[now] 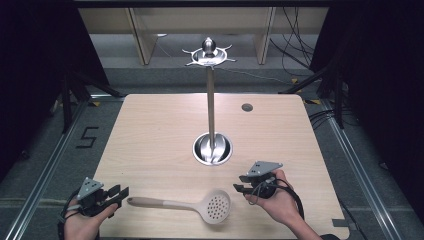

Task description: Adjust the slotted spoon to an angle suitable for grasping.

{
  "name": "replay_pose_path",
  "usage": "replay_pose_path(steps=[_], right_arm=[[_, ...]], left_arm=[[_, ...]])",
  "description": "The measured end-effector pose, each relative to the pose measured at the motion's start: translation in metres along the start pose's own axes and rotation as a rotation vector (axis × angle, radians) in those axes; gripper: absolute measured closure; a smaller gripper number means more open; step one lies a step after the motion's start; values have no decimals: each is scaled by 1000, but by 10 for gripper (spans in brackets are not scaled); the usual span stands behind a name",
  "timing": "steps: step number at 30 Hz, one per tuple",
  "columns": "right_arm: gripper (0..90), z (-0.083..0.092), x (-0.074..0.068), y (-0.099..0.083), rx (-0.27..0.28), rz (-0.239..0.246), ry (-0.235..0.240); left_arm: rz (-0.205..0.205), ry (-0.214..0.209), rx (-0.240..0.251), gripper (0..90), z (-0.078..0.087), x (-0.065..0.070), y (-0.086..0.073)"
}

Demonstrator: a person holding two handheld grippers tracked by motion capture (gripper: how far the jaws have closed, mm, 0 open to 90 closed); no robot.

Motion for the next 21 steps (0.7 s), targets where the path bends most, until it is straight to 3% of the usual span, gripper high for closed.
replay_pose_path(steps=[3, 6, 9, 11, 12, 16, 17, 18, 19, 21], right_arm=[[715, 0, 3, 4, 30, 21, -15], [782, 3, 3, 4, 13, 25, -7], [868, 4, 5, 7, 17, 49, -18], [900, 5, 4, 8, 3, 54, -15], [900, 5, 3, 11, -6, 61, -10], [900, -1, 4, 18, 7, 92, -30], [900, -1, 0, 19, -6, 63, -12], [900, -4, 1, 19, -14, 76, -27], [900, -4, 1, 18, -44, 75, -14], [900, -12, 2, 19, -50, 83, -16]], left_arm=[[-12, -23, -29, 731, -1, 5, -3], [-33, -56, -77, 787, -4, 12, -9], [-118, -75, -180, 853, -4, 17, -20], [-124, -94, -215, 881, -5, 24, -25], [-158, -105, -258, 890, -4, 29, -30], [-168, -121, -305, 891, -5, 37, -40], [-170, -128, -316, 891, -6, 39, -42], [-170, -128, -316, 892, -6, 39, -42], [-161, -126, -319, 892, -8, 41, -43], [-155, -133, -327, 892, -11, 44, -45]])
Point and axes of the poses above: each handheld gripper's, and its own axes: z roughly backward along the jaws, y roughly out of its top, x roughly to its right, the point moved 10 cm from there along -z, roughly forward along the jaws, and after that the axes turned 7 degrees about z, right-handed, at the moved point
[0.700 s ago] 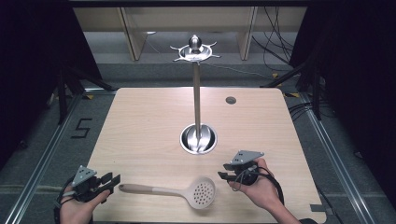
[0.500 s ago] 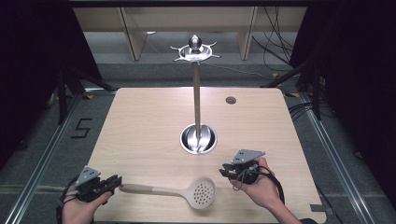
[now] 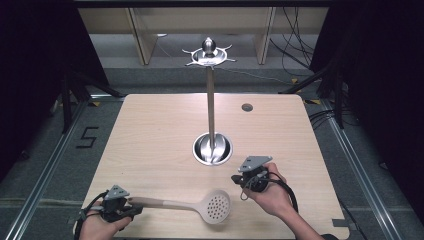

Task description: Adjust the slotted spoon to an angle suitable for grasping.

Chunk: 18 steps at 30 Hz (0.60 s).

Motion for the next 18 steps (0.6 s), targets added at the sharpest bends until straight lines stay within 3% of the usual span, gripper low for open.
replay_pose_path(steps=[3, 6, 8, 11, 12, 13, 15, 16, 17, 18], right_arm=[[900, -10, -5, -2, -62, 24, 48], [900, -18, -11, -7, -123, 18, 81], [900, -21, -13, -7, -132, 4, 75], [900, -24, -21, -6, -133, 47, 109], [900, -21, -22, -8, -153, 46, 121], [900, -23, -24, -9, -150, 35, 117], [900, -23, -26, -10, -155, 44, 132], [900, -22, -26, -11, -161, 57, 137], [900, -25, -26, -9, -142, 65, 125], [900, -22, -27, -10, -154, 48, 134]], left_arm=[[14, -3, -12, 892, -8, 6, 0], [-15, -6, -69, 892, -12, 7, -3], [-20, 4, -93, 892, -14, 6, -5], [-27, 14, -117, 892, -17, 4, -6], [-26, 32, -115, 892, -19, 1, -5], [-30, 23, -141, 892, -21, 1, -6], [-30, 25, -129, 893, -24, 1, -4], [-38, 42, -155, 893, -23, -2, -5], [-36, 40, -143, 893, -25, -2, -3], [-31, 47, -153, 893, -25, -4, -2]])
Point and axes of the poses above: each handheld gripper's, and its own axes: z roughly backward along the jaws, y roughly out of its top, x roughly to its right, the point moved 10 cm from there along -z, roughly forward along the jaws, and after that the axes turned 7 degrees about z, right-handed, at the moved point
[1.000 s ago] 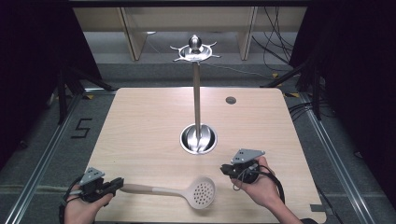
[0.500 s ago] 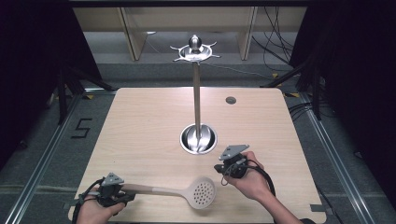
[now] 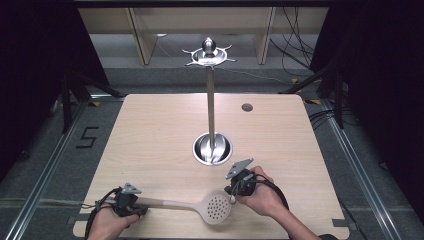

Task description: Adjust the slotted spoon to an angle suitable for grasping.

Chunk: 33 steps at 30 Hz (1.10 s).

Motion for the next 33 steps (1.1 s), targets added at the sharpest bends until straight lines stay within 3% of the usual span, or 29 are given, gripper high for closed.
replay_pose_path(steps=[7, 8, 9, 15, 18, 24, 26, 30, 32, 33], right_arm=[[900, 4, -5, -3, -19, 3, 29], [900, 4, -5, -4, -23, 4, 29], [900, 5, -7, -5, -25, 9, 37], [900, 5, -15, -7, -33, 18, 57], [900, 6, -23, -9, -45, 31, 88], [900, 5, -33, -7, -42, 35, 103], [900, 5, -35, -7, -37, 41, 106], [823, 7, -35, -6, -14, -3, 110], [782, 10, -28, -5, 13, -14, 83], [759, 13, -25, -7, 18, -43, 69]], left_arm=[[25, 20, 25, 893, -5, -6, 9], [15, 19, 6, 893, -4, -7, 10], [33, 32, 26, 893, -6, -10, 16], [42, 59, 48, 891, -11, -17, 32], [50, 60, 66, 884, -15, -18, 43], [70, 62, 94, 863, -20, -19, 63], [76, 61, 106, 847, -21, -19, 67], [95, 64, 153, 766, -17, -19, 68], [101, 75, 182, 700, -11, -19, 68], [109, 69, 197, 654, -9, -18, 69]])
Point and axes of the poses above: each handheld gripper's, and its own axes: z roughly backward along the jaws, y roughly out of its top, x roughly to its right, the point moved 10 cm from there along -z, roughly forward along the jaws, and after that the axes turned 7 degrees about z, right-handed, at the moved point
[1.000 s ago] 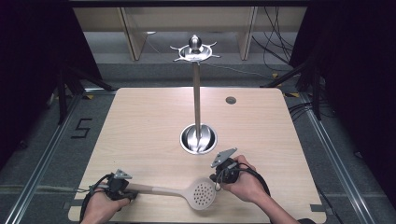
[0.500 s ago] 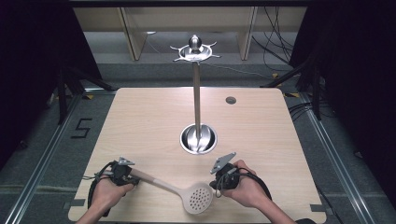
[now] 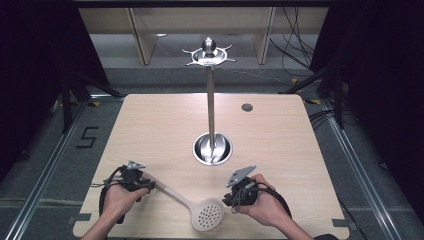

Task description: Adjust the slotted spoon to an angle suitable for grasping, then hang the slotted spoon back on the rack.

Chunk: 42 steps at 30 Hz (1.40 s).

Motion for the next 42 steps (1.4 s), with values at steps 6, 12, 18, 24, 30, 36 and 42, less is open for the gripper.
replay_pose_path(steps=[6, 12, 18, 24, 30, 36, 42], right_arm=[[666, 14, 20, -8, 41, -73, -54], [637, 22, 25, -17, 48, -111, -71], [621, 31, 29, -21, 78, -119, -104], [614, 35, 32, -21, 84, -104, -102], [610, 37, 41, -18, 102, -99, -106], [607, 36, 43, -20, 109, -116, -110], [605, 34, 38, -22, 95, -129, -116]], left_arm=[[94, -18, 38, 375, 8, 13, 9], [122, 0, 47, 277, 2, 16, 11], [138, 23, 27, 282, -4, 16, 11], [186, 25, -8, 298, -2, 20, 10], [272, 21, -39, 308, -8, 20, 10], [302, 10, -61, 312, -11, 27, 13], [321, 19, -75, 305, -15, 28, 14]])
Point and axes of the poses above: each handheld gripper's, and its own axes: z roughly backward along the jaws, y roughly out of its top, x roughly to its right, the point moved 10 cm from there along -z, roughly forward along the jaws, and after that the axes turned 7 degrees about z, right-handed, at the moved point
